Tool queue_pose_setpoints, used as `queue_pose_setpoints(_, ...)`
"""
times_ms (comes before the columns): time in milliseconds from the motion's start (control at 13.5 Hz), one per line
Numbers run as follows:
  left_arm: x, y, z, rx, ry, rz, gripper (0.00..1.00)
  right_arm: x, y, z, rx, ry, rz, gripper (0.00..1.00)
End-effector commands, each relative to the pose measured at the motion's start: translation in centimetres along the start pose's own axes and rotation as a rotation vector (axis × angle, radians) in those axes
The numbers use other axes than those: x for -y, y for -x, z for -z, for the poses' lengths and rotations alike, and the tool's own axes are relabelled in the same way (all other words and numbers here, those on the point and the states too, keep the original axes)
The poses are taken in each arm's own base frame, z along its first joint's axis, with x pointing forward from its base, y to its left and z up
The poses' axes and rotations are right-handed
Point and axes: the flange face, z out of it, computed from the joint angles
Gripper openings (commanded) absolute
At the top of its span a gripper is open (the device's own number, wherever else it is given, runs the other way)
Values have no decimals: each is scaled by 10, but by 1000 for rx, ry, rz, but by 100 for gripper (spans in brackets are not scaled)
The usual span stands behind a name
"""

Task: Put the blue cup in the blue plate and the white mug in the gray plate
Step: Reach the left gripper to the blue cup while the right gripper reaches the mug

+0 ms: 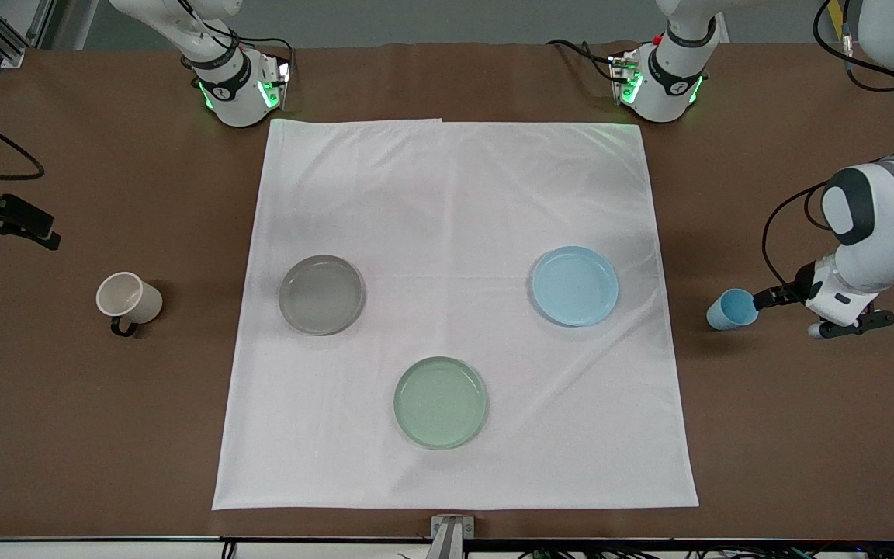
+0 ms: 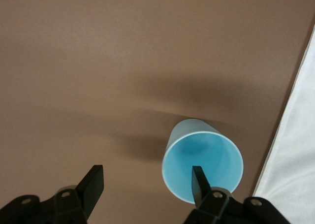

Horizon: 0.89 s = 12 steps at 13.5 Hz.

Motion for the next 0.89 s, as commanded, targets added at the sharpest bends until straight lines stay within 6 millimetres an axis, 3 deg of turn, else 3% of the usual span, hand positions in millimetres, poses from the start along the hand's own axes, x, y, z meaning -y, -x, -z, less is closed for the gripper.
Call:
queue_pose_setpoints(0,-5,2,-15,15,1,-10,67,-20,-32,-78,113,10,-31,100)
queue_pose_setpoints(223,-16,2,-32,41,7,-28,39,-43,-55,-150,114,10,-63,100)
queue_pose_setpoints(446,-20,0,-33,41,9,-33,5,-69,-59,-228,71,10,-65,100)
queue_pose_setpoints(520,-29,-1,-25,27,18,-43,2,-78,-59,-253,53,9,-33,100)
queue_pose_setpoints(669,-54,-5,14,-29,37,-63,1,-99,-59,-292,39,9,-30,100)
queue_pose_setpoints(818,-100,1,41,-45,58,-92,1,-115,-55,-325,75,0,-51,100)
